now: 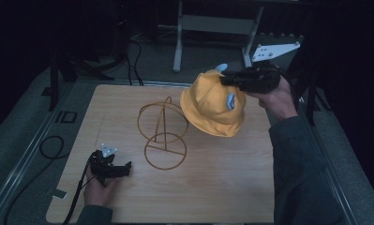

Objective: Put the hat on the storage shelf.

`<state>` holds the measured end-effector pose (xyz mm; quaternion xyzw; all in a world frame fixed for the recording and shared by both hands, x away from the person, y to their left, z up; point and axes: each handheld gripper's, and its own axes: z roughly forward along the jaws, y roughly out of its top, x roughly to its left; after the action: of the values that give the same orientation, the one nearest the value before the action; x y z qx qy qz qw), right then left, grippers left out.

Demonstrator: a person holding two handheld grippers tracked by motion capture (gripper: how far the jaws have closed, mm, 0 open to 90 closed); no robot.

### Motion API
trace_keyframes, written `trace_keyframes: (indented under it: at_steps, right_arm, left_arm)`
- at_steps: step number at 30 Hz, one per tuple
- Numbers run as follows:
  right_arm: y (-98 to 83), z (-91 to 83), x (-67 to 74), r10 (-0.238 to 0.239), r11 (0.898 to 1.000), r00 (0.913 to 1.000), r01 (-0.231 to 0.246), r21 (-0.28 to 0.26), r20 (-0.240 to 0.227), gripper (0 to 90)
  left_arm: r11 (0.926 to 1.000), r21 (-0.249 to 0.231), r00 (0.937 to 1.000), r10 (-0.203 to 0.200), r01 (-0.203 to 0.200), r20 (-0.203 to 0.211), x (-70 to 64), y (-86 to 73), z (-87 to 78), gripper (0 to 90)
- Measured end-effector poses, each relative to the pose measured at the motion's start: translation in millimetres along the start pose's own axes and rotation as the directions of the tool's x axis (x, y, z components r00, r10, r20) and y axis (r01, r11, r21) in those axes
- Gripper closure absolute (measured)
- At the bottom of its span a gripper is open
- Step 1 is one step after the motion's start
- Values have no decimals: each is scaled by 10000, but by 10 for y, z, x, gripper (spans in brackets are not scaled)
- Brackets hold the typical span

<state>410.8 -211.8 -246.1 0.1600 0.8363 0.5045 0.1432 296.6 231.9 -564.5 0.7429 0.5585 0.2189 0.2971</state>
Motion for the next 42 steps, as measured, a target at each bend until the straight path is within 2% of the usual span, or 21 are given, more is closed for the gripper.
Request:
trace_keyframes:
  at_steps: [15,22,42]
  right_arm:
    - [149,73,70,-232,9993,9994,224,-307,-265,781]
    - [195,98,91,-209,9979,9990,184,-618,-394,781]
    - [413,379,254,-589,9964,9940,529,-665,-917,781]
  left_arm:
    - [10000,-9,10000,34,-34,12,-1,0,1,8]
    - [10000,-7,10000,35,-35,10,-2,0,1,8]
    - [10000,14,10000,80,-80,24,-1,1,1,8]
